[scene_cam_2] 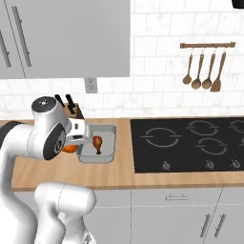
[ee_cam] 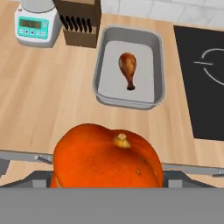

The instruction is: Place one squash and one chicken drumstick in each tupperware on the nearby counter, to pack two identical lunches.

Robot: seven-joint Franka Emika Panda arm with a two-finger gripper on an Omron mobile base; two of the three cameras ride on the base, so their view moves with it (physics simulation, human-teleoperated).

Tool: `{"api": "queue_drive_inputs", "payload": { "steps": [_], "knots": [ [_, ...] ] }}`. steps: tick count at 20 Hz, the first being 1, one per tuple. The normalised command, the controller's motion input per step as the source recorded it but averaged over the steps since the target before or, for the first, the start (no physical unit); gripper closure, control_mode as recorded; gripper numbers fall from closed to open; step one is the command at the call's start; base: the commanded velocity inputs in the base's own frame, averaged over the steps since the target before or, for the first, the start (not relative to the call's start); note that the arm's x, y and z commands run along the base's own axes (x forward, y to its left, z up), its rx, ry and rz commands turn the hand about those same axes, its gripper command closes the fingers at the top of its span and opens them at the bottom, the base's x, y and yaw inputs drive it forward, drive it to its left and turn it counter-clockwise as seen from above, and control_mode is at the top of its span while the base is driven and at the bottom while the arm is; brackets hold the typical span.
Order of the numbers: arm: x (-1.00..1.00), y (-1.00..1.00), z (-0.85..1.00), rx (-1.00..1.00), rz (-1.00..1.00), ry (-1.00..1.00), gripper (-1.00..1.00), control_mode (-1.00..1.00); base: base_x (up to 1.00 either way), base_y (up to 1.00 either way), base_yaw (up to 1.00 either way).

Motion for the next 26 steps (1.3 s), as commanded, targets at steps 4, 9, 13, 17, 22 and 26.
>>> {"api": "queue_drive_inputs", "payload": {
  "steps": [4, 9, 13, 17, 22, 26],
  "knots": [
    [0.88, 0.00, -0.33, 0.00, 0.00, 0.00, 1.00, -1.00, 0.00, 0.00, 0.00],
    [0.88, 0.00, -0.40, 0.00, 0.01, 0.00, 1.00, -1.00, 0.00, 0.00, 0.00],
    [0.85, 0.00, -0.42, 0.00, 0.00, 0.00, 1.00, -1.00, 0.00, 0.00, 0.00],
    [0.74, 0.00, -0.25, 0.00, 0.00, 0.00, 1.00, -1.00, 0.00, 0.00, 0.00],
    [0.65, 0.00, -0.17, 0.00, 0.00, 0.02, 1.00, -1.00, 0.00, 0.00, 0.00],
    [0.49, 0.00, -0.30, 0.00, 0.00, 0.01, 1.00, -1.00, 0.00, 0.00, 0.00]
  ]
}}
